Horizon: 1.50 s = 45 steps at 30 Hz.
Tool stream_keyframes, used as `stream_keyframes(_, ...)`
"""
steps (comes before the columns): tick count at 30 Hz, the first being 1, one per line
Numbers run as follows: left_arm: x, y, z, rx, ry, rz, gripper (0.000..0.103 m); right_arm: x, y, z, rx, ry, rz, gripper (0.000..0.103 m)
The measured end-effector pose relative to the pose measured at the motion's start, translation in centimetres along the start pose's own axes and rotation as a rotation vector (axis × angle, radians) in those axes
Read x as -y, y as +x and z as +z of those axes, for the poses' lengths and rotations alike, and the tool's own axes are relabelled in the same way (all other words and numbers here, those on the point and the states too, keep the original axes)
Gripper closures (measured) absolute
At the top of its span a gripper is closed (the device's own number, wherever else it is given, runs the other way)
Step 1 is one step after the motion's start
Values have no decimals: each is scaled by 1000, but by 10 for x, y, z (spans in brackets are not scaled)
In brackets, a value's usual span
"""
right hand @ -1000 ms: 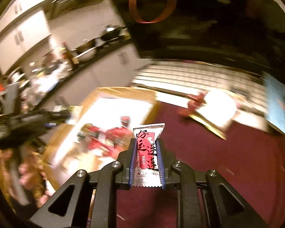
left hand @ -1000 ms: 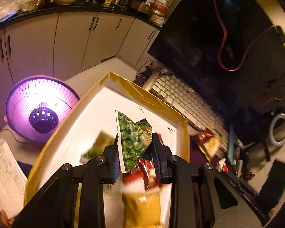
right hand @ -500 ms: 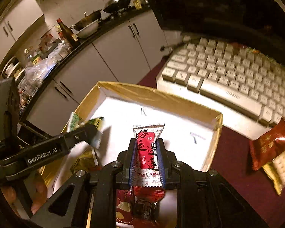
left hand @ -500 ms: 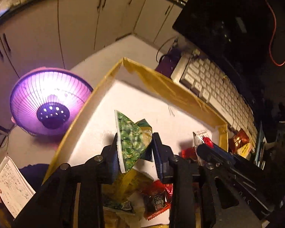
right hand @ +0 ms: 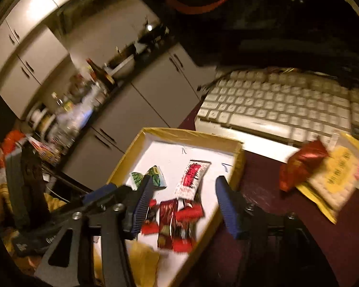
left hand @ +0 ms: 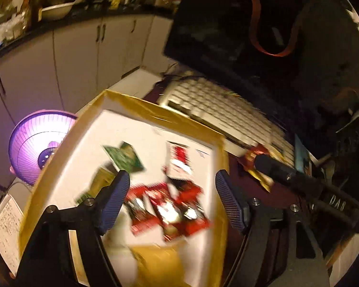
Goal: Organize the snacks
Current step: 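Carry the white candy and green bag over the tray and open both grippers, then grasp the yellow cracker packet on the cloth with the right gripper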
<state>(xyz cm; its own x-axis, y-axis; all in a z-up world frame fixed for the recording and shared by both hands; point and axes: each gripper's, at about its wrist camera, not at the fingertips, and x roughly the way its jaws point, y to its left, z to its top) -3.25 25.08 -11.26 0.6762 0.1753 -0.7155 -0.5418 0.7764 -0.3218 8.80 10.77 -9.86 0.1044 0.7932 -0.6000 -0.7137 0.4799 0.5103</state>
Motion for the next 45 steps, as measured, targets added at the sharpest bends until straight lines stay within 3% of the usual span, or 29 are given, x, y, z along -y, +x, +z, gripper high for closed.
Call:
stream_keyframes(6, 43, -3, -28, -19, 13, -119, 29, 59, -64, -32, 74, 123, -18, 38)
stream_keyframes(12, 84, 5, -46, -51, 66, -178, 29, 134, -97, -42, 120, 278, -159, 38)
stream_keyframes(18, 86, 0, -52, -39, 66, -161, 29, 164, -59, -20, 52, 345, -248, 38)
stream_keyframes(24, 78, 0, -54, -32, 44, -140, 29, 158, -13, -8, -5, 323, -318, 39)
stream_keyframes(28, 77, 2, -54, -36, 44, -138, 29, 148, 2, -5, 14, 299, -389, 38)
stream_keyframes(30, 76, 0, -55, -24, 38, -143, 29, 145, 8, -3, 16, 291, -409, 45)
stream_keyframes(34, 77, 3, -57, -44, 47, -130, 29, 144, 6, -3, 37, 302, -383, 59)
stream_keyframes(36, 79, 1, -57, -32, 47, -138, 29, 140, -3, -4, 49, 303, -355, 72)
stream_keyframes(39, 84, 2, -57, -29, 44, -146, 29, 132, -22, -8, 82, 269, -332, 81)
stream_keyframes(45, 99, 5, -54, -32, 96, -138, 29, 127, -72, -36, 111, 322, -220, 84)
